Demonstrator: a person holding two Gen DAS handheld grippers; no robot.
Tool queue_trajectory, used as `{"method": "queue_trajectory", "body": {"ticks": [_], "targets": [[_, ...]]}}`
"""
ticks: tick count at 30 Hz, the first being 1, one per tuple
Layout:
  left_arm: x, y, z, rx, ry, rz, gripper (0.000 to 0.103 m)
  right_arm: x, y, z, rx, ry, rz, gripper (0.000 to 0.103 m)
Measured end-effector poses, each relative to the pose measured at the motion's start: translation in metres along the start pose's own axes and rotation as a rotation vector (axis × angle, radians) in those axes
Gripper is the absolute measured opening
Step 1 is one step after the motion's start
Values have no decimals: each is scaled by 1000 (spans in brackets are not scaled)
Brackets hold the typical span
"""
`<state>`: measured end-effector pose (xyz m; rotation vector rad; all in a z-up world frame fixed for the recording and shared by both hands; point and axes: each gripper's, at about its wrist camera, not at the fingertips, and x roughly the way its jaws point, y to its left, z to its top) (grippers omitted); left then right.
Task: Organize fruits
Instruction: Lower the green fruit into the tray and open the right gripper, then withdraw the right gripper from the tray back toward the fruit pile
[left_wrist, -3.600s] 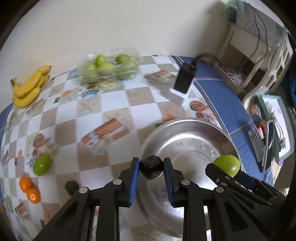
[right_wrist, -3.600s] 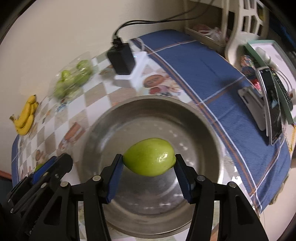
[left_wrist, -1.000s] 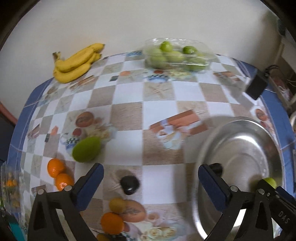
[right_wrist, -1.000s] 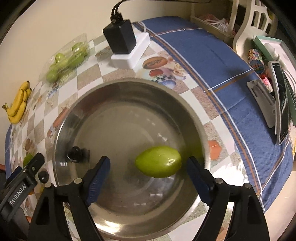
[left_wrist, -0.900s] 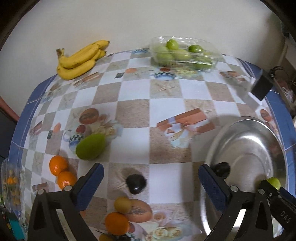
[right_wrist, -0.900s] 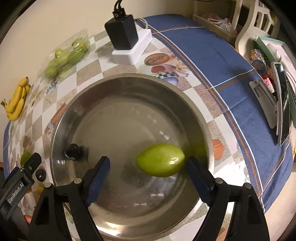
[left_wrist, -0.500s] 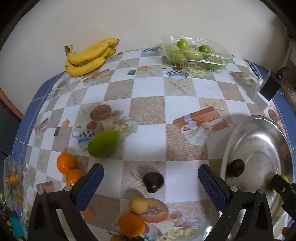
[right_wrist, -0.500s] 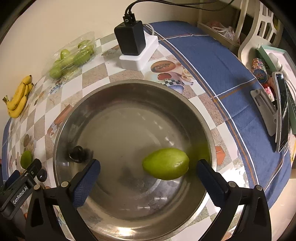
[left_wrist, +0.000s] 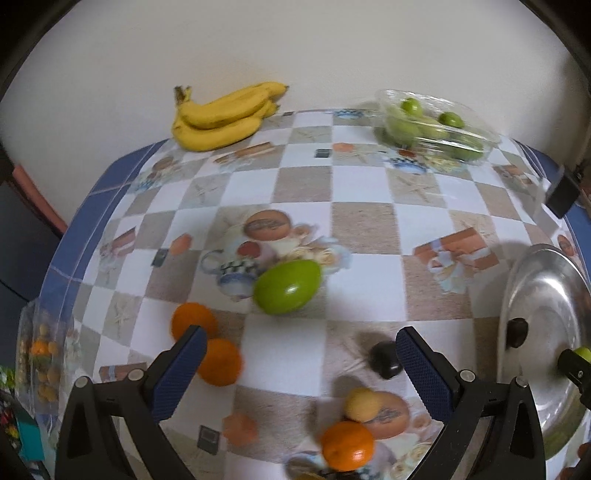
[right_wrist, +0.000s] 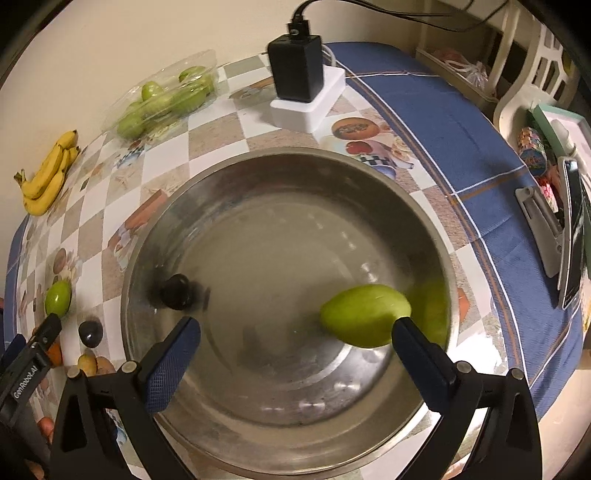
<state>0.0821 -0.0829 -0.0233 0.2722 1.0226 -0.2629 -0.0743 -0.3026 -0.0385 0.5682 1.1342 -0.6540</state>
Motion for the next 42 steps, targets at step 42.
{"method": "queue_trajectory", "body": {"ticks": [42], "targets": [[-11,100,-60,-280,193,-132,103,-30,154,-85,-391,73,227,103]]}}
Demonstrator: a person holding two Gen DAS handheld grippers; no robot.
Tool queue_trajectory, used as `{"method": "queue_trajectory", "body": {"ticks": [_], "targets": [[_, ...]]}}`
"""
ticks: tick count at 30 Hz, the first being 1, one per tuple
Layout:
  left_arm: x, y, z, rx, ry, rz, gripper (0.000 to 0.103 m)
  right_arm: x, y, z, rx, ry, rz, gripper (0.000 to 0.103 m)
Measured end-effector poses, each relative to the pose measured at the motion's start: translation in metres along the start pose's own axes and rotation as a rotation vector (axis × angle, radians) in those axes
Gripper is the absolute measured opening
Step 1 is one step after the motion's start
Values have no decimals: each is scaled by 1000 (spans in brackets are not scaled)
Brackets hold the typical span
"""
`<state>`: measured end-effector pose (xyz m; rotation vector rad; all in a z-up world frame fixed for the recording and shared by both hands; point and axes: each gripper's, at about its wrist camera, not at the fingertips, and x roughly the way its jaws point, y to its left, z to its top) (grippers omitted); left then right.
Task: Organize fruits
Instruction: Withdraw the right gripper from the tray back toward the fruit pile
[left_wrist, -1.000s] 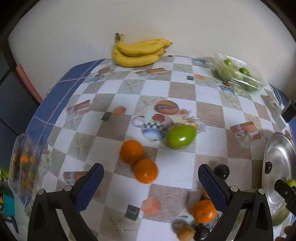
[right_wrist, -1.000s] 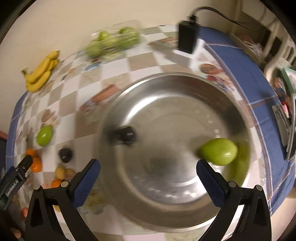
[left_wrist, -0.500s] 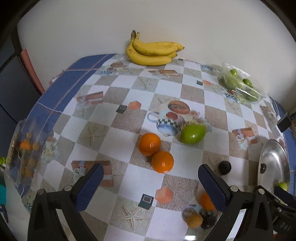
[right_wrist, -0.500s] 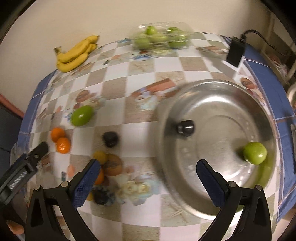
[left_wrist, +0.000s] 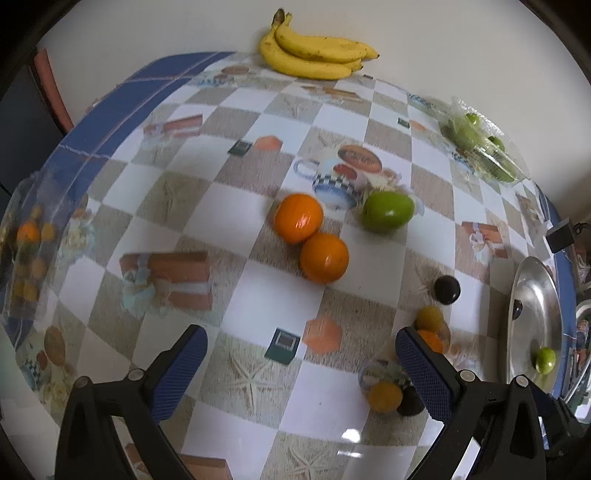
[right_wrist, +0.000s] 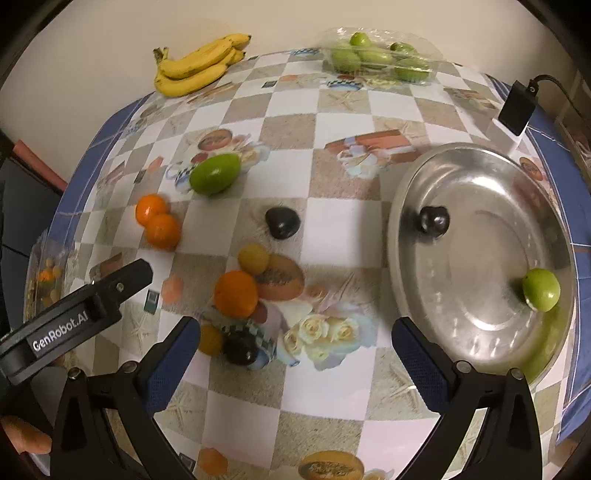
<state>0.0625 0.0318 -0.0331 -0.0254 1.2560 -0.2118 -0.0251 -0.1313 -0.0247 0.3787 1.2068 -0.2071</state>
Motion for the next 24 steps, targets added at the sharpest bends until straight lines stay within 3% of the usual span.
{"method": "queue_trajectory", "body": {"ticks": [15,18,24], "targets": [[7,-5,-20,-2,71,-43,95,12,9,-22,21,50,39,102],[6,-3,-21,-12,74,-64,94,15,10,-23,19,54,34,83],[7,-9,-22,5,86,-82,87,21,9,-22,38,71,70,70]]}}
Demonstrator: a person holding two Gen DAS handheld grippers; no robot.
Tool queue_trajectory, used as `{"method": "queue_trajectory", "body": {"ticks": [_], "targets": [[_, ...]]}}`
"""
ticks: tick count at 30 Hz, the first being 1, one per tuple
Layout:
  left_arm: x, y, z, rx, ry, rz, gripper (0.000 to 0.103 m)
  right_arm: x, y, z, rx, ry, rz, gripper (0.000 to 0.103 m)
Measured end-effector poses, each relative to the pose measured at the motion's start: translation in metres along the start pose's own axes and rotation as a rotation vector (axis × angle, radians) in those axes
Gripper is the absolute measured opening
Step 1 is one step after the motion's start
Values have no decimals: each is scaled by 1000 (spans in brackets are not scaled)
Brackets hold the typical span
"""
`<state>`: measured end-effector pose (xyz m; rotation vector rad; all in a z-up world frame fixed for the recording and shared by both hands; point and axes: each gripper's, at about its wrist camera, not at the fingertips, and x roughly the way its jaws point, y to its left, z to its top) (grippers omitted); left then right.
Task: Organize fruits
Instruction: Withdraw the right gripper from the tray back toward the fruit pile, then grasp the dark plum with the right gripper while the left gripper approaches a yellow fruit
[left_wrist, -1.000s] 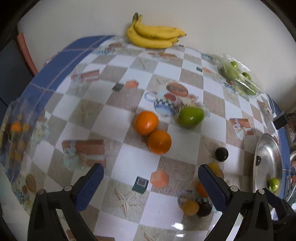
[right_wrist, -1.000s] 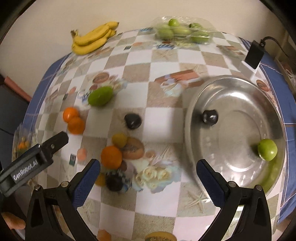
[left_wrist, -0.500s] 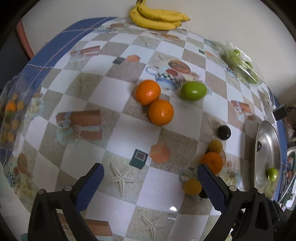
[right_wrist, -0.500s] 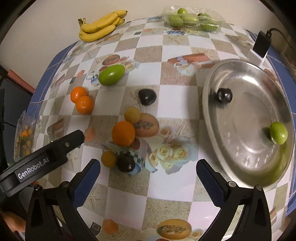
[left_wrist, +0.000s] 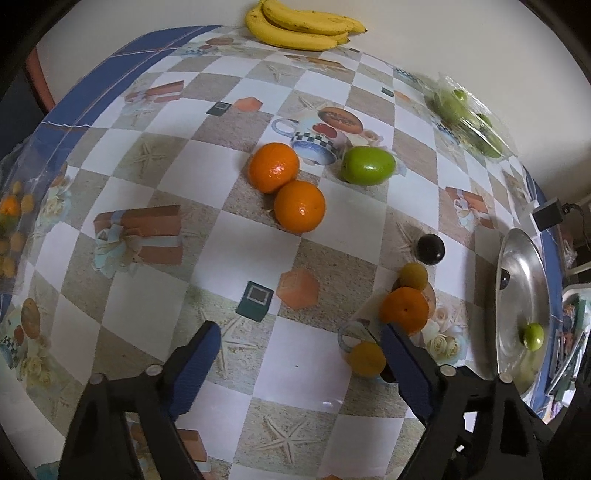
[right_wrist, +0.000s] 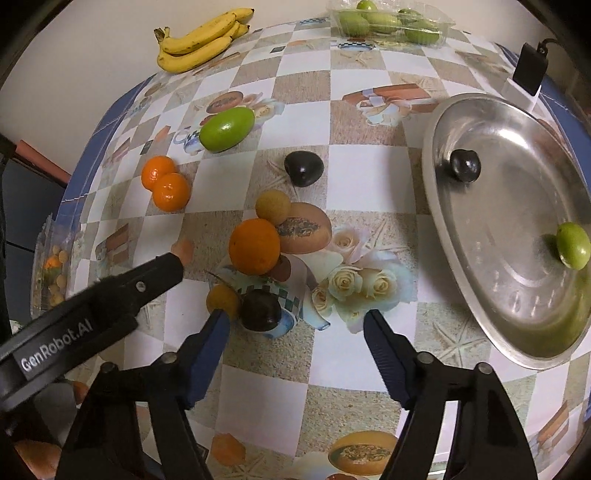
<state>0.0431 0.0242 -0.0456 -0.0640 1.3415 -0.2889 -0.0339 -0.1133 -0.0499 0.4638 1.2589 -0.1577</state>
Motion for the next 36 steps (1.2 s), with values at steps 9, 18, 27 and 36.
{"method": "queue_trajectory", "body": {"ticks": [9,18,27,36], "targets": [[5,-1,0,-10,20,-25,82,7,5,8,-13,16,59,52],[7,-2,2,-10,31,-34,80,15,8,10,-26,37,70,39],[9,-2,3,-16,37,-40,80,19,11,10,-27,51,86,27],[11,-1,2,-22,44,-51,80,15,9,10,-14,36,108,26]]}}
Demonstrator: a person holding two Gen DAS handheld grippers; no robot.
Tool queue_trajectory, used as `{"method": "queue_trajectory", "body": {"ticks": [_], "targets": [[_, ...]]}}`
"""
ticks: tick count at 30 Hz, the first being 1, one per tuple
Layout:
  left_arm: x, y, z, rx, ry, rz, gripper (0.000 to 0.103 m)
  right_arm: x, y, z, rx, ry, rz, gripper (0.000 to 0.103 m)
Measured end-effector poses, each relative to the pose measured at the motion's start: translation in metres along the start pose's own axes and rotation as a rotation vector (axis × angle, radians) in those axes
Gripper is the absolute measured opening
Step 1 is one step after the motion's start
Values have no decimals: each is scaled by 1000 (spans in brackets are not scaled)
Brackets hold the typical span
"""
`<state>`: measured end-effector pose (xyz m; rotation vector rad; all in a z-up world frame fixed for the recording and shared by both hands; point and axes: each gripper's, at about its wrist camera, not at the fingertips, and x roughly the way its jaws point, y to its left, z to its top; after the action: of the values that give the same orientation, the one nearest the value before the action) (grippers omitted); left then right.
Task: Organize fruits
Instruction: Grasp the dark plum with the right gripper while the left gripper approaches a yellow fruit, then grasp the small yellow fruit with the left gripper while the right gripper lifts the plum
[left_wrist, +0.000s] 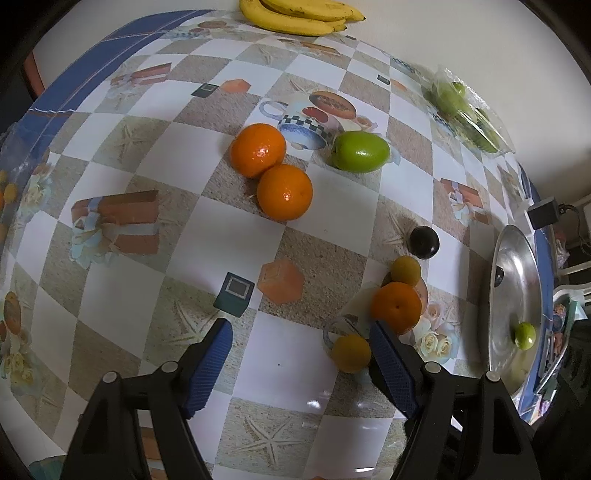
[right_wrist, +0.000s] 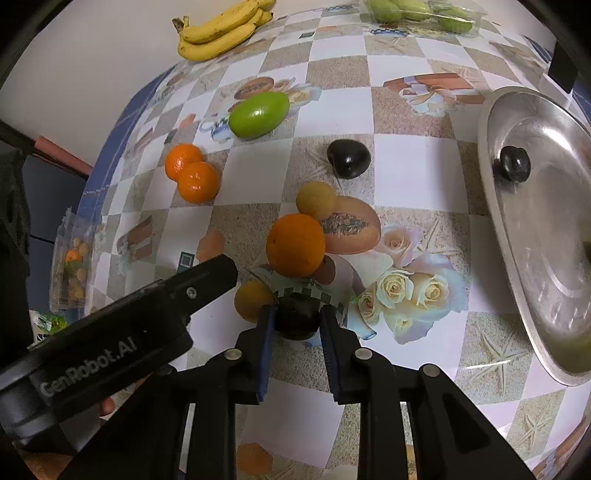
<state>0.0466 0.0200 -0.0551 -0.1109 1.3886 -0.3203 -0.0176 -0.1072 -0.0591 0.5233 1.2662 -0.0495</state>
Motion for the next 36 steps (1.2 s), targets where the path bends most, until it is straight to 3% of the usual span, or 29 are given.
{"method": "queue_trajectory", "body": {"ticks": [12,22,30,33,36], "targets": [[5,-9,-3,16,16,-24,75,-40,-35,-2,120,-102,23,26],[17,-24,-7,58,62,-42,48,-58,-52,-3,171,-152,46,26],[20,-29,-8,69,69,-43,37,-58,-54,-3,168,-150,47,26],[19,-28,-9,67,67,-53,28,-58,-54,-3,170,-153,51,26],[17,-28,-8,66,60,-52,28,-59,-54,-3,170,-156,53,26]]}}
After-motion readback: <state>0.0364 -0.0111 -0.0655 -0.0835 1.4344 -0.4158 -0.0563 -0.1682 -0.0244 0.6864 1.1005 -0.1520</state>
